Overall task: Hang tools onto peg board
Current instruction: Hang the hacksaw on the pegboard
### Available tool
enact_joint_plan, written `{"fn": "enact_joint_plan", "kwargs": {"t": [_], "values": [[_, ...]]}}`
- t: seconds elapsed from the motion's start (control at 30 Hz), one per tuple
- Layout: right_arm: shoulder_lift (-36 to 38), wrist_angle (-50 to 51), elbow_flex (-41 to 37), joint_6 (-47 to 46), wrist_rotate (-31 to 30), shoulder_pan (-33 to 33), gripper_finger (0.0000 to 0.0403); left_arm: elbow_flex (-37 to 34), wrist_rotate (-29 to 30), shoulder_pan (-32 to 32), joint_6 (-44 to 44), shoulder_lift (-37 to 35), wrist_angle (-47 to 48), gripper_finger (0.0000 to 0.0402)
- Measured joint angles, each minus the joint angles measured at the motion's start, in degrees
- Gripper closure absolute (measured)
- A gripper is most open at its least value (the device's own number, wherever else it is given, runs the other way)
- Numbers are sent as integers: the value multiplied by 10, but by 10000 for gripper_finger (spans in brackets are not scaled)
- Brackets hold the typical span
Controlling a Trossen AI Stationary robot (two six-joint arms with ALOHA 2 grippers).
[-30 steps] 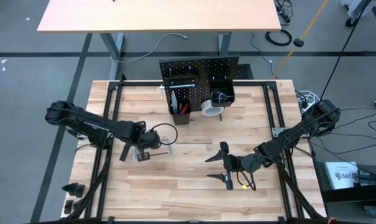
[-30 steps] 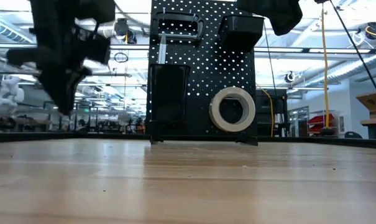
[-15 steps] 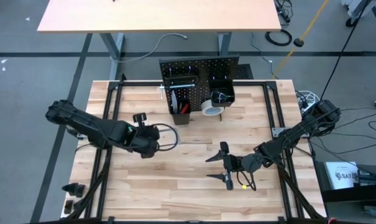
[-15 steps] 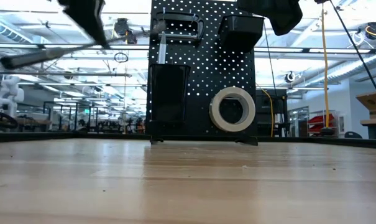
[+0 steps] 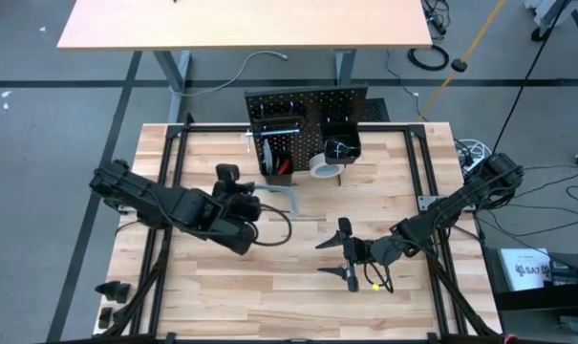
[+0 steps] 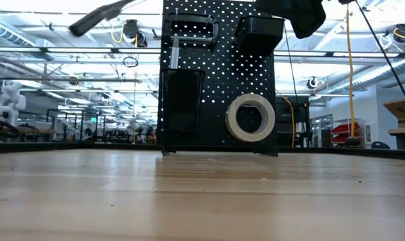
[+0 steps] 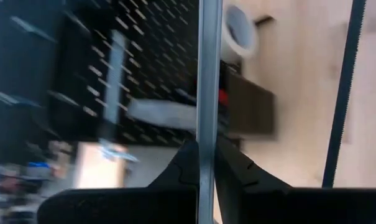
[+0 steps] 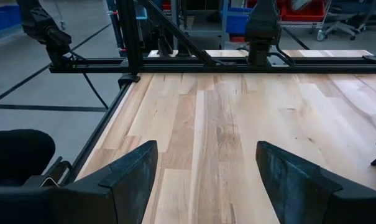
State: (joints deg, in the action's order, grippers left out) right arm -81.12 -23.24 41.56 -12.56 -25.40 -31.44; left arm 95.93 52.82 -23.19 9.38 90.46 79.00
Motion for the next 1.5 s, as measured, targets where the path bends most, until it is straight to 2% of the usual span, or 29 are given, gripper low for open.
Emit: {"fn": "enact_joint_plan", "kwargs": {"t": [0.27, 0.37, 0.6, 0.87, 1.13, 1.5], "values": [[0, 16, 0, -2, 0, 0, 135, 100, 150, 1, -156, 57, -2, 385], [0, 24, 0, -2, 0, 0, 135, 122, 178, 17, -218, 70, -12, 385], [0, 24, 0, -2, 0, 5, 135, 134, 204, 81, -351, 76, -107, 385], [0, 25, 0, -2, 0, 8, 135, 134, 210, 149, -460, 76, -212, 385], [0, 35, 0, 2, 0, 8, 135, 135, 201, 188, -503, 83, -264, 385], [0, 44, 0, 2, 0, 9, 135, 134, 190, 235, -518, 114, -263, 385]]}}
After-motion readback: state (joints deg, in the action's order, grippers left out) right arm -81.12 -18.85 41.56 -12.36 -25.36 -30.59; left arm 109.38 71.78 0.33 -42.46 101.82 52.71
